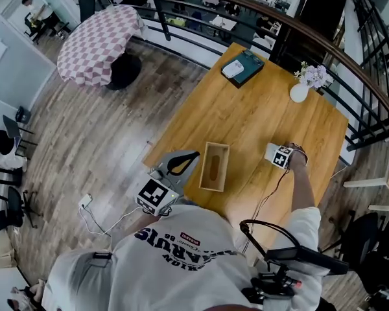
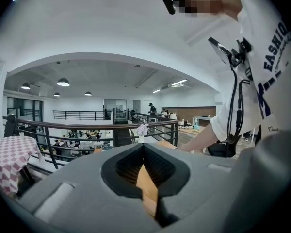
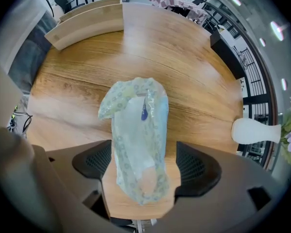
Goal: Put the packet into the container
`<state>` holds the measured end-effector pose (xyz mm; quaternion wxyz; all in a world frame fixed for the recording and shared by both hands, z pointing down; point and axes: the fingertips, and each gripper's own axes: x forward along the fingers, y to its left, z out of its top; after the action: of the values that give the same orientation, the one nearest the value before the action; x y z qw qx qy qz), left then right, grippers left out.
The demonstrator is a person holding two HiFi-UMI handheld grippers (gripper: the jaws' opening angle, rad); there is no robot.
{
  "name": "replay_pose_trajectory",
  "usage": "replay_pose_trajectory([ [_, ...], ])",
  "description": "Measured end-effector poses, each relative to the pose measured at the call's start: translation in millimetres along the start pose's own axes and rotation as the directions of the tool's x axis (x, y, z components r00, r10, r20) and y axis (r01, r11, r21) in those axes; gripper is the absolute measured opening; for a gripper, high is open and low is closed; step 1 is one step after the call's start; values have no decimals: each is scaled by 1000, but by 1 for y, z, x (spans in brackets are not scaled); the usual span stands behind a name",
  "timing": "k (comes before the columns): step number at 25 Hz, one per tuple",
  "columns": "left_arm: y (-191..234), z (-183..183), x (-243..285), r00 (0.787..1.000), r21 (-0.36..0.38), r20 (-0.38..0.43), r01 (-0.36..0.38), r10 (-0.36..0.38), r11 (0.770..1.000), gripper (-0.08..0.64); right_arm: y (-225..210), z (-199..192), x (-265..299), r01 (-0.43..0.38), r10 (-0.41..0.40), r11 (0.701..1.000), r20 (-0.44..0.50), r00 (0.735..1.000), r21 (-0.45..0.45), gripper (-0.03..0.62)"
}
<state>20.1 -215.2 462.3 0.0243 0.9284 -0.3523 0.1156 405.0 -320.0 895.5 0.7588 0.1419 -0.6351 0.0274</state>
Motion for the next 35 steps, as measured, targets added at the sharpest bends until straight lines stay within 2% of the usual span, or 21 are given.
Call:
replay_pose_trajectory([
  [3,0,3,3,1000,5,6,-2,2,1000,3,6,-7,5,-42,42,999,-30,999,12,421],
  [4,0,4,3,1000,6,7,-4,4,1000,2,10,-9,7,-66,67,998,-39,997,19,380],
  [5,0,4,3,1000,6,8,-6,6,1000,2,13,-9,9,-85,86,996,-38,996,34,224],
  [6,0,5,3,1000,6,7,-6,6,1000,3,15,-9,9,-92,93,994,-27,995,53,128],
  [10,0,4,1,1000,12,3,2,-2,1000,2,14,-2,0,-65,63,992,16,998,104,35],
  [21,0,2,-2,1000,6,18,9,-9,1000,2,22,-12,-8,-84,81,974,23,996,210,14],
  [25,0,5,-4,1000,11,28,12,-12,1000,3,23,-22,-16,-111,114,955,4,993,277,14],
  [30,-1,8,-7,999,4,41,23,-23,1000,3,23,-18,-46,-137,132,931,39,991,339,14],
  [32,-1,8,-5,998,3,48,32,-32,999,3,21,-19,-67,-143,129,910,60,990,388,14],
  [35,-3,9,-2,997,3,60,48,-48,999,2,16,-20,-100,-165,120,848,120,985,504,14],
])
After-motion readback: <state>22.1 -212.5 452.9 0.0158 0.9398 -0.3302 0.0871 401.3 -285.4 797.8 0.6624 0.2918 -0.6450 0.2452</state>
